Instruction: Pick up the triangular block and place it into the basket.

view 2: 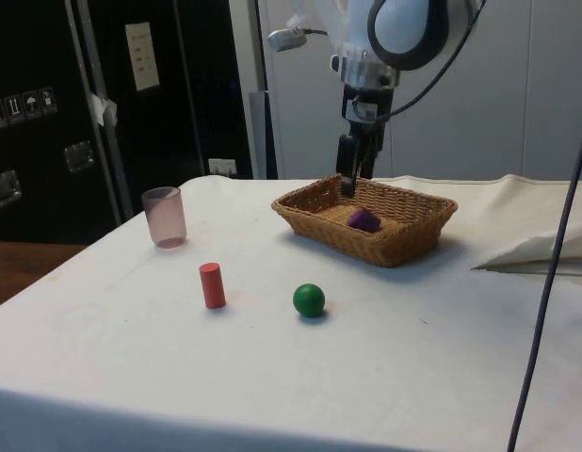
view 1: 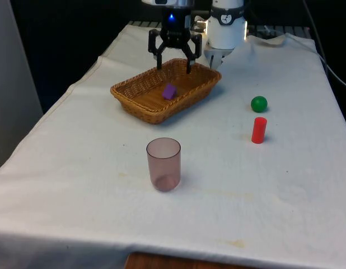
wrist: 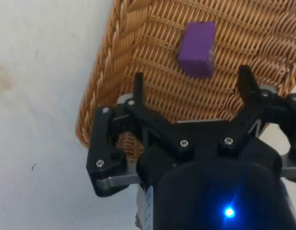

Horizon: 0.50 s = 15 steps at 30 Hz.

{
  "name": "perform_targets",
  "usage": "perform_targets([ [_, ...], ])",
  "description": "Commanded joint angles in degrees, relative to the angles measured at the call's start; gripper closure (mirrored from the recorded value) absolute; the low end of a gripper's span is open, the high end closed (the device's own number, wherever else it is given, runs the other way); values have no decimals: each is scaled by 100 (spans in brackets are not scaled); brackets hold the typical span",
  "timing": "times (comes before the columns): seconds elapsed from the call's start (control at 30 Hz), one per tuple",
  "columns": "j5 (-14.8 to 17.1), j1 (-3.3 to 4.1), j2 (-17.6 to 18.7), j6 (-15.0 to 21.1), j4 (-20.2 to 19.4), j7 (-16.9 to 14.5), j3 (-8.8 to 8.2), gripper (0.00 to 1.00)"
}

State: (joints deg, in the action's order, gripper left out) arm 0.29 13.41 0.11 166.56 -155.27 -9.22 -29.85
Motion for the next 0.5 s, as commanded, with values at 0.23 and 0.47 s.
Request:
perform_targets([
  [0.23, 29, 11, 29, -34, 63, 17, 17, 0],
  [0.47, 57, 34, 166, -155, 344, 126, 80, 0],
])
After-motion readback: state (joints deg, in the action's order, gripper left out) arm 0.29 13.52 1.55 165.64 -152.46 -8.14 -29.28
